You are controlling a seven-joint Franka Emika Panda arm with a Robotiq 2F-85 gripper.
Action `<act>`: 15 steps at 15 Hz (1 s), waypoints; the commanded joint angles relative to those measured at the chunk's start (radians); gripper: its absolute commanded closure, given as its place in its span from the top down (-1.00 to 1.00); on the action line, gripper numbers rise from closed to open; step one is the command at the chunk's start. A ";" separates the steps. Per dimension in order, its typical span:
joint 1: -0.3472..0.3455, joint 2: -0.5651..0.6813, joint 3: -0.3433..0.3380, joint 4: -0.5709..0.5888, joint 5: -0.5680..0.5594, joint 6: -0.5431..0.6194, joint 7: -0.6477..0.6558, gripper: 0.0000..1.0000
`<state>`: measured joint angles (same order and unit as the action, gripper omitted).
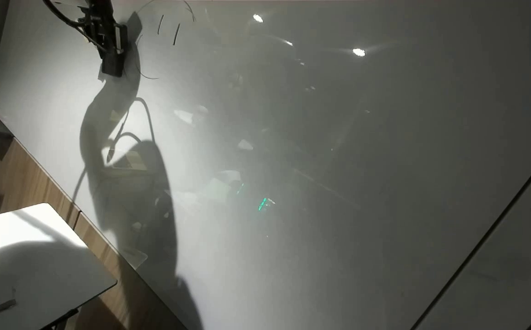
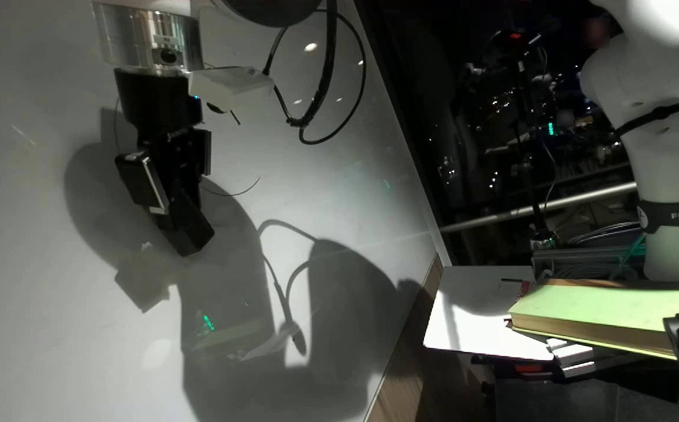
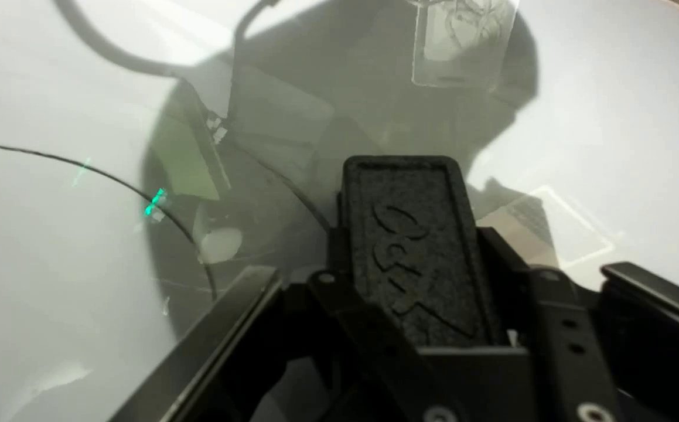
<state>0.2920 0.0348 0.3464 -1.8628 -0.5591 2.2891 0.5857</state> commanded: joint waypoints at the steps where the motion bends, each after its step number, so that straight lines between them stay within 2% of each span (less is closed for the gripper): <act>1: -0.009 0.029 -0.045 0.084 -0.047 -0.010 -0.039 -0.40; 4: -0.027 0.019 -0.069 0.065 -0.053 -0.009 -0.049 -0.40; 15: -0.122 -0.090 -0.156 -0.113 -0.068 -0.003 -0.061 -0.40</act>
<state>0.2428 -0.0593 0.2449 -1.9892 -0.5590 2.2393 0.5740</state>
